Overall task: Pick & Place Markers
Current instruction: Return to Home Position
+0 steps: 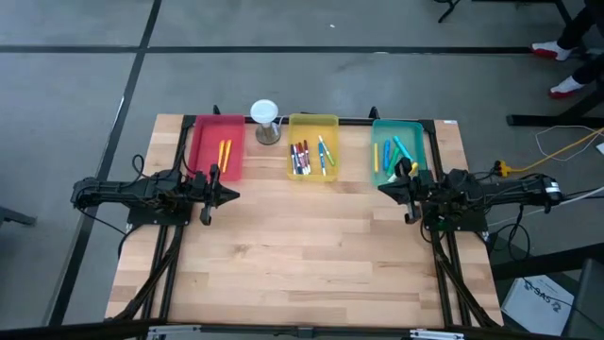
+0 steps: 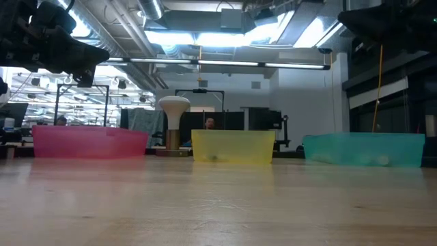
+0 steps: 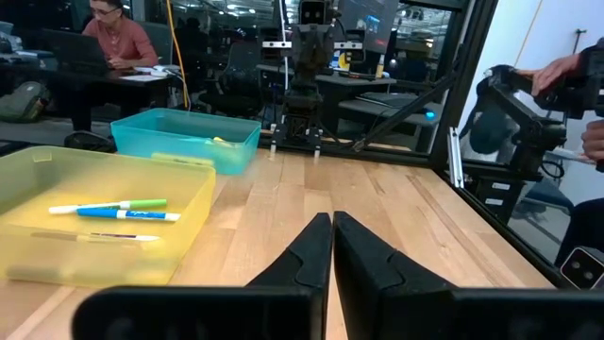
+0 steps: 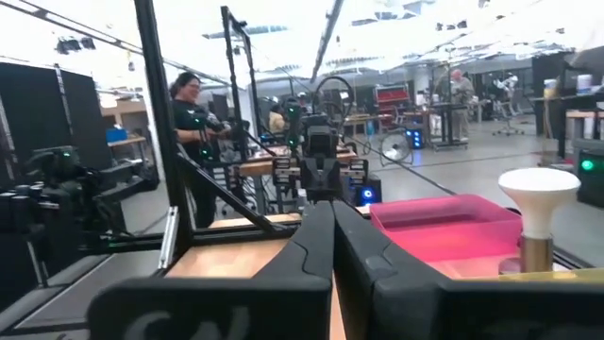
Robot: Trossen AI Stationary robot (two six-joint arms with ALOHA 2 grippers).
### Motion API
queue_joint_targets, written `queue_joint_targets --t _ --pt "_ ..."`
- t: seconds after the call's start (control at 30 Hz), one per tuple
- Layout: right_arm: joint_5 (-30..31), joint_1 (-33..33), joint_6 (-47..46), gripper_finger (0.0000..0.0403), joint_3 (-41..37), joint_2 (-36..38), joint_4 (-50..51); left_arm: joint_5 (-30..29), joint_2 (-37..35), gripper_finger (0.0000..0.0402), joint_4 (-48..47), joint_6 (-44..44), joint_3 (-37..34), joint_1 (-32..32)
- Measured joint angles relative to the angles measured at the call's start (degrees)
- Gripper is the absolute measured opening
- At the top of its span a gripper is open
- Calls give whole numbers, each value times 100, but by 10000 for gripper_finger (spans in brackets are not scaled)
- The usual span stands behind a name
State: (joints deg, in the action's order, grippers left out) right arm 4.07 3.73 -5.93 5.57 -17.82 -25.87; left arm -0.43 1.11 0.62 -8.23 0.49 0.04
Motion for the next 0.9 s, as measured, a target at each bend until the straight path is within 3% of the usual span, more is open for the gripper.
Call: queue_joint_targets --t 0.5,0.9 --pt "-274 0 -61 2 -524 826 118 0 1 12 0 0 0 1" --pt "-375 -2 50 2 -528 1508 1338 0 1 11 0 0 0 1"
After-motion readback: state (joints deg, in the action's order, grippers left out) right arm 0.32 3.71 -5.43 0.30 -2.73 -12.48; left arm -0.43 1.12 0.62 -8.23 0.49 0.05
